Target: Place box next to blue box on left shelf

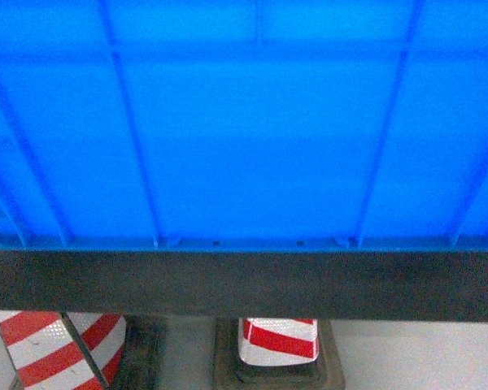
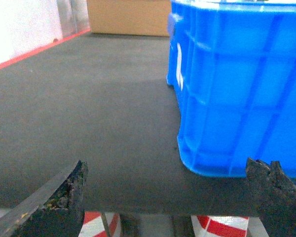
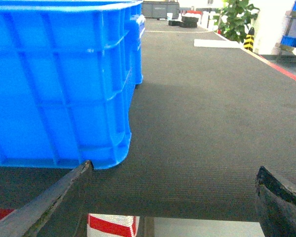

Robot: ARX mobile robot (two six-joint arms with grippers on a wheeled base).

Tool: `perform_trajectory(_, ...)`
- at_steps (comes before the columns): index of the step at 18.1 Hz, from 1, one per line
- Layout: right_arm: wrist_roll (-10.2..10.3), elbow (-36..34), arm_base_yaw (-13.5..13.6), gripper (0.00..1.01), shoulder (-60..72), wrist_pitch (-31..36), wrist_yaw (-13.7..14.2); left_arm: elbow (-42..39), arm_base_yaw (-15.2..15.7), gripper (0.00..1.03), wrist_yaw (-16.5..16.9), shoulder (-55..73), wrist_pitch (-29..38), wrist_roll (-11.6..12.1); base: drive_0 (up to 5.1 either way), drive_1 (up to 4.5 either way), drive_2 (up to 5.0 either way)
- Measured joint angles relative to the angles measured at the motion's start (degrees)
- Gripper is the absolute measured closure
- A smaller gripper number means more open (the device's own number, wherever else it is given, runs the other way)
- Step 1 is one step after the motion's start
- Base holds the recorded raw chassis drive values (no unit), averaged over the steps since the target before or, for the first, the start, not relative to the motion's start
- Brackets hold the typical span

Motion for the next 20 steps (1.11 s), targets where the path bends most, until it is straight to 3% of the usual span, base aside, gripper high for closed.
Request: perform_trajectory(20,0.0,0.0,0.0,0.03,0.0,0.04,0.02,0.02,0.0,0.05,-0.02,0.0,0.0,-0.02,0.0,0.0,0.0)
